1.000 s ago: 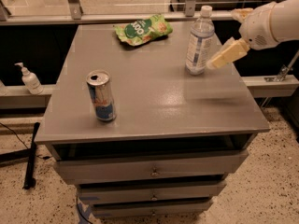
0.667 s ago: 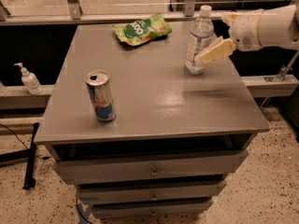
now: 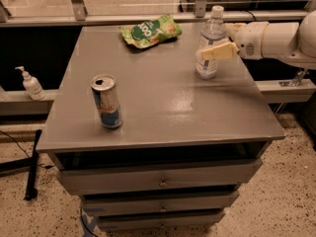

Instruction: Knock blue plastic bottle over

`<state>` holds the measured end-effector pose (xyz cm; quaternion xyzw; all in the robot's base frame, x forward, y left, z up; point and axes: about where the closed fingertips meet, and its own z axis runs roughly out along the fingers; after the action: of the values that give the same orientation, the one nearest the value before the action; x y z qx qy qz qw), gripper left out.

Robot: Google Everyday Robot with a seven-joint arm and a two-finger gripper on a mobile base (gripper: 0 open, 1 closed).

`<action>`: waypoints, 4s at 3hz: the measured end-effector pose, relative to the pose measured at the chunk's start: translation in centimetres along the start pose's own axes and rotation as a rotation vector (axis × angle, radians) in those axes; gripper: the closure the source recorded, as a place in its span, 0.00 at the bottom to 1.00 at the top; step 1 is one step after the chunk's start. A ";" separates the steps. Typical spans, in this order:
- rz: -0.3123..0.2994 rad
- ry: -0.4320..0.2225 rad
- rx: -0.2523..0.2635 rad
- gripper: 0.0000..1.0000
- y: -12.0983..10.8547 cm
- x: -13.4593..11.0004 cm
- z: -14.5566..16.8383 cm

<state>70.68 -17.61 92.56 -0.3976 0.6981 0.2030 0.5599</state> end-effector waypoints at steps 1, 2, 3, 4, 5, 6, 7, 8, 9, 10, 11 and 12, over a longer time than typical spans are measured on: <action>0.026 -0.031 -0.011 0.41 -0.2 -0.3 0.6; 0.031 -0.046 -0.022 0.64 -0.3 -1.0 1.0; -0.037 -0.047 -0.084 0.87 0.4 -3.6 2.1; -0.200 0.042 -0.185 1.00 2.2 -7.3 4.1; -0.392 0.238 -0.309 1.00 5.1 -7.1 7.2; -0.561 0.476 -0.471 1.00 8.3 -3.7 8.4; -0.653 0.715 -0.655 1.00 10.9 1.1 6.8; -0.701 0.862 -0.751 0.83 12.1 3.7 5.8; -0.729 0.934 -0.789 0.59 12.6 5.0 5.5; -0.743 0.964 -0.802 0.36 12.8 5.4 5.4; -0.745 0.971 -0.802 0.13 12.7 5.3 5.3; -0.741 0.957 -0.794 0.00 12.5 4.7 5.2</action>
Offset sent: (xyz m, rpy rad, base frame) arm 0.0124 0.0070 0.0167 0.0736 -0.0020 0.0230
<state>63.86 -7.85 84.55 -0.8268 0.5597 0.0418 0.0382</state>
